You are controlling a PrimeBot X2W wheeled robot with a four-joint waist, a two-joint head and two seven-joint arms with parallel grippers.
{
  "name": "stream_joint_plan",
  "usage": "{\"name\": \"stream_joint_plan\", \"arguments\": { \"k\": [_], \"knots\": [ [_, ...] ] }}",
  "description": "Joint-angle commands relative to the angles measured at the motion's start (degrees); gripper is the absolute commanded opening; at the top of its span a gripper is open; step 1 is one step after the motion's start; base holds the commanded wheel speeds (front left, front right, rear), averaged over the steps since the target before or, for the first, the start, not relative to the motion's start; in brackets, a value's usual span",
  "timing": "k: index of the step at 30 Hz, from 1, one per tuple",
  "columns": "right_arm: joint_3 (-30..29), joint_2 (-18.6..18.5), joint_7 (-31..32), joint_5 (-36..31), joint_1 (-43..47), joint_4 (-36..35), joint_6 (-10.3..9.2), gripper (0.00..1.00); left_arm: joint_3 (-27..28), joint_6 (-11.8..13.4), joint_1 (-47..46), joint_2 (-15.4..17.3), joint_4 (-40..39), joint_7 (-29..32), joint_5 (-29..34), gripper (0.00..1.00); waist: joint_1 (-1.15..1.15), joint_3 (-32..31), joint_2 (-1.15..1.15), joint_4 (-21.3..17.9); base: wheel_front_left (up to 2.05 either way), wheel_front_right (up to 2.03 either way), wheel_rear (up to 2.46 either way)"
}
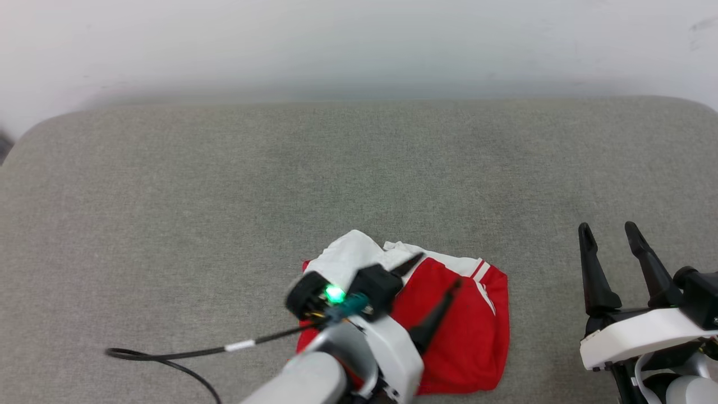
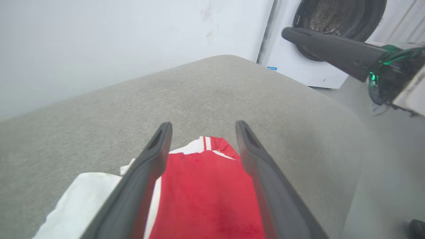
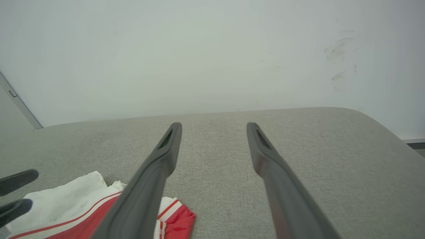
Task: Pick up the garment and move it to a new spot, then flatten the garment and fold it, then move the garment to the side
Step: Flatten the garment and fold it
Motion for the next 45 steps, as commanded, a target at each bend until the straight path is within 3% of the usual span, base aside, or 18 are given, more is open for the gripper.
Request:
{"name": "stream_joint_plan", "arguments": {
  "k": [1,4,7,14,18,24,33,34,35,38,45],
  "knots": [
    [-0.13,0.07,0.1,-0.26,0.45,-0.32,-0.02,1.0,2.04,1.54,0.23,1.4,-0.73,-0.07,-0.7,1.0,0.0,-0.41,0.0,0.22,0.0,0.0,0.0],
    [0.07,0.08,0.27,-0.25,0.62,-0.49,-0.02,1.0,5.23,2.8,-2.04,4.03,-1.48,1.75,-1.71,1.0,0.0,-0.63,0.0,0.26,0.0,0.0,0.0],
    [0.48,0.07,0.32,-0.33,0.51,-0.71,-0.02,1.0,7.19,1.82,-4.94,7.11,-1.59,5.72,-3.11,1.0,0.0,-0.41,0.0,-0.09,0.0,0.0,0.0],
    [1.43,0.07,0.03,-0.25,-0.74,-1.13,-0.02,1.0,7.19,-6.14,-14.67,12.11,3.25,20.9,-9.13,1.0,0.0,2.28,0.0,-2.06,0.0,0.0,0.0],
    [1.84,0.07,-0.55,0.22,-1.76,-0.75,-0.02,1.0,4.81,-8.45,-19.58,13.79,7.58,29.87,-12.88,1.0,0.0,4.67,0.0,-3.77,0.0,0.0,0.0],
    [2.44,0.08,-2.05,1.32,-3.38,0.52,-0.02,1.0,1.54,-9.04,-24.24,15.16,13.93,37.55,-16.51,1.0,0.0,8.53,0.0,-6.54,0.0,0.0,0.0],
    [2.84,0.07,-4.12,2.34,-5.4,2.96,-0.02,1.0,-4.03,-9.05,-25.55,15.16,22.0,42.85,-18.83,1.0,0.0,11.3,0.0,-8.62,0.0,0.0,0.0],
    [2.91,0.07,-4.29,2.37,-5.49,3.29,-0.02,1.0,-4.83,-9.03,-25.15,15.03,23.15,43.62,-18.79,0.89,0.0,11.35,0.0,-8.75,0.0,0.0,0.0],
    [2.95,0.07,-4.43,2.39,-5.67,3.57,-0.02,1.0,-5.66,-9.04,-24.73,14.84,24.07,44.32,-19.01,0.52,0.0,11.38,0.0,-8.87,0.0,0.0,0.0],
    [2.74,0.07,-4.57,2.41,-6.13,3.96,-0.02,1.0,-7.53,-9.07,-23.94,13.65,25.44,44.47,-20.07,0.0,0.0,11.26,0.0,-9.01,0.0,0.0,0.0],
    [1.53,0.07,-4.3,1.44,-5.58,4.06,-0.02,1.0,-6.37,-9.07,-27.63,13.82,24.61,35.3,-19.09,0.0,0.0,9.7,0.0,-7.49,0.0,0.0,0.0]
  ]
}}
